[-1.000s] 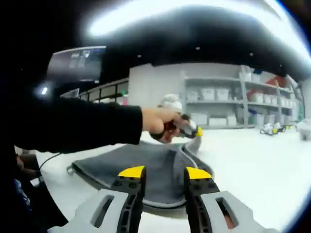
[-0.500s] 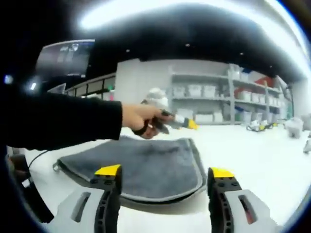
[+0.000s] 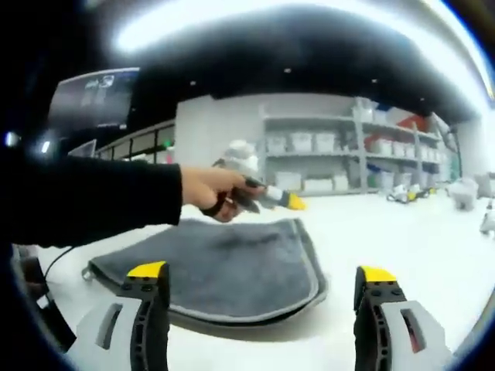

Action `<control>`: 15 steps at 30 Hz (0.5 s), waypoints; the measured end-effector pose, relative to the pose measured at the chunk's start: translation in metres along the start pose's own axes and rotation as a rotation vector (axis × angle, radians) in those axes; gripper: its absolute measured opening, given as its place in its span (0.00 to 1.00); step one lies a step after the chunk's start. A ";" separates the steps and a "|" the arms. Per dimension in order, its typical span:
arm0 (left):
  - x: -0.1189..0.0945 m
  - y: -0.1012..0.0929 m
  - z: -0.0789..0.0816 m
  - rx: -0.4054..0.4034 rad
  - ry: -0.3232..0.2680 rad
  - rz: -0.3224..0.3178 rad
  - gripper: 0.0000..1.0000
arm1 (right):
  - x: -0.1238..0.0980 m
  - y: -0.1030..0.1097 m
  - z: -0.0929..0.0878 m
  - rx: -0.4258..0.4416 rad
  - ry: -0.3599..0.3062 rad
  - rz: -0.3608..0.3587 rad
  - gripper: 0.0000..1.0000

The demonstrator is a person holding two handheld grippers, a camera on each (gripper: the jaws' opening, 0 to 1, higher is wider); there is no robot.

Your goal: Open the folded towel by lifting each exposed corner and separating the folded layers until the towel lies flat within the target outline without major curled edges

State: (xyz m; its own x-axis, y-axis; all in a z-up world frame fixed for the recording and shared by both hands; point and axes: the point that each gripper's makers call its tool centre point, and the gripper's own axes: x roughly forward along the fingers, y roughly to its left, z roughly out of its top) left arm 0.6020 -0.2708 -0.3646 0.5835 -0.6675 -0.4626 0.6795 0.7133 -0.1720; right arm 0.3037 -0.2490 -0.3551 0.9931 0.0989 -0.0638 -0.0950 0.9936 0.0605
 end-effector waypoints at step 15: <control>-0.017 0.017 0.017 0.357 -0.062 0.108 1.00 | -0.001 -0.001 0.002 0.000 0.002 -0.009 1.00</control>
State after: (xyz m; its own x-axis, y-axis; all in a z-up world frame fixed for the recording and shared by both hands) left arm 0.6113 -0.2512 -0.3444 0.6786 -0.6121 -0.4060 0.7184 0.6681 0.1937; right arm 0.3034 -0.2498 -0.3530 0.9938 0.0897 -0.0664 -0.0858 0.9945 0.0601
